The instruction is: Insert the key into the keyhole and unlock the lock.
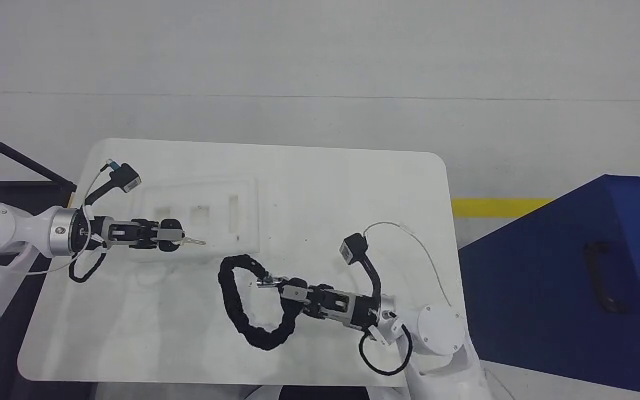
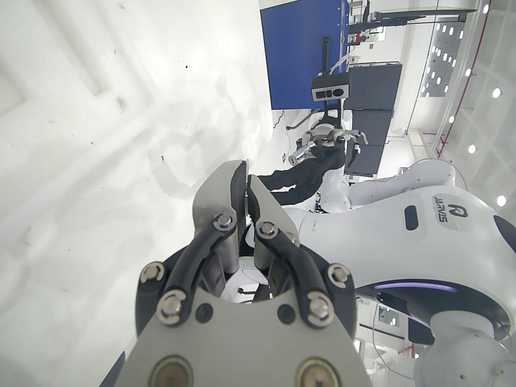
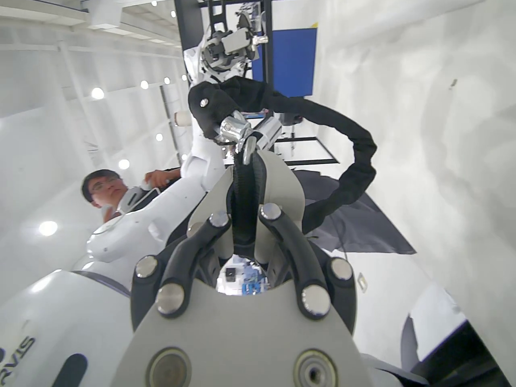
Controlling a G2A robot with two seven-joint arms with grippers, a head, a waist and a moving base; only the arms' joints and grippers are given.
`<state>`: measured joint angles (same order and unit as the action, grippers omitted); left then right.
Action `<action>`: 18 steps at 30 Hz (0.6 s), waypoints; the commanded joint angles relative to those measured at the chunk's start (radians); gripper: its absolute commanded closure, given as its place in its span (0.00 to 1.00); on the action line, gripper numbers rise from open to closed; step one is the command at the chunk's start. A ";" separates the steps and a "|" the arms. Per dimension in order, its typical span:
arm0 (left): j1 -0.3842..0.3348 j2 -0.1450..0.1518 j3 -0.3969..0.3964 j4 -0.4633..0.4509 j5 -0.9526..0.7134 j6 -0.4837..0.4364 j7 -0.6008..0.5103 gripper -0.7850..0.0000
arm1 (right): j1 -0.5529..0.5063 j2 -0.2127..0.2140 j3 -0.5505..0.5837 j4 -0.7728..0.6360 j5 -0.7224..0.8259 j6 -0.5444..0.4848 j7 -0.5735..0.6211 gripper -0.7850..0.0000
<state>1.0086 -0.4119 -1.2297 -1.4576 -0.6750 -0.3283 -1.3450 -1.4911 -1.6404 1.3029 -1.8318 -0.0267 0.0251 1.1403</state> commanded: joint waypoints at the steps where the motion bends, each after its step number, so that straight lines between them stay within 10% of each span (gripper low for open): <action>1: 0.000 0.000 0.000 0.000 0.000 0.000 0.000 1.00 | 0.043 0.004 -0.010 0.040 0.014 -0.033 0.010 1.00; 18: 0.000 0.000 0.000 0.000 0.000 0.000 0.000 1.00 | 0.070 0.008 -0.005 0.065 0.044 -0.087 0.017 1.00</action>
<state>1.0086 -0.4119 -1.2297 -1.4576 -0.6750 -0.3283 -1.3450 -1.4211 -1.6322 1.2980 -1.7665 0.0174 -0.0623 1.1576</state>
